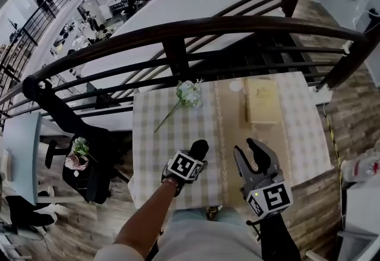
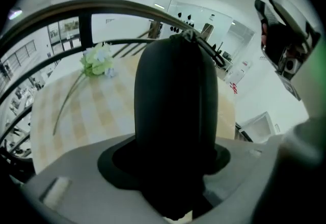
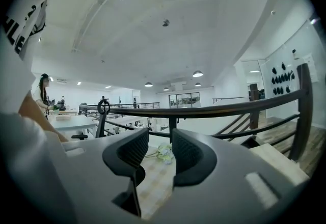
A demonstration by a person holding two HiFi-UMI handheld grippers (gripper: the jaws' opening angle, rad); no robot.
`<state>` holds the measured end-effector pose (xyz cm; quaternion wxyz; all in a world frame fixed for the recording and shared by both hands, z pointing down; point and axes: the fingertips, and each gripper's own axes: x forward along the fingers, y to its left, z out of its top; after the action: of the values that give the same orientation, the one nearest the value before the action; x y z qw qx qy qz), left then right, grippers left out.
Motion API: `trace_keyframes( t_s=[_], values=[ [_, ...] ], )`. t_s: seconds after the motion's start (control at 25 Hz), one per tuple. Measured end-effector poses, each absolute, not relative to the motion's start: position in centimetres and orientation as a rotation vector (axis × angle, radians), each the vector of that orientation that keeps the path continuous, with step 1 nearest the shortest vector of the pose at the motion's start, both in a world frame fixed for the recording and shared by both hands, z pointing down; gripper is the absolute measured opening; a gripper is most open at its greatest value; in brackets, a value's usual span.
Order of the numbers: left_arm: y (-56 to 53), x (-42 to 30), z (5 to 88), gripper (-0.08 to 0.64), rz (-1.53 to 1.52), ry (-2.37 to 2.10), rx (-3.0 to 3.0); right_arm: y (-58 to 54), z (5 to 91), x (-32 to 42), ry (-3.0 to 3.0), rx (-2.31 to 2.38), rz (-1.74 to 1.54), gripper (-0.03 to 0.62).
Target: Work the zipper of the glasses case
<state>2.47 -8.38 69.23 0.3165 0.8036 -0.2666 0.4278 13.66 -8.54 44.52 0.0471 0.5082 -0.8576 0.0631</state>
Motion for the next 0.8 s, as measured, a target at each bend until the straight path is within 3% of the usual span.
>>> trace_keyframes(
  t_s=[0.8],
  values=[
    [-7.1, 3.6, 74.7, 0.278, 1.175, -0.606, 1.950, -6.9, 45.7, 17.1, -2.560, 1.648, 0.232, 0.172]
  ],
)
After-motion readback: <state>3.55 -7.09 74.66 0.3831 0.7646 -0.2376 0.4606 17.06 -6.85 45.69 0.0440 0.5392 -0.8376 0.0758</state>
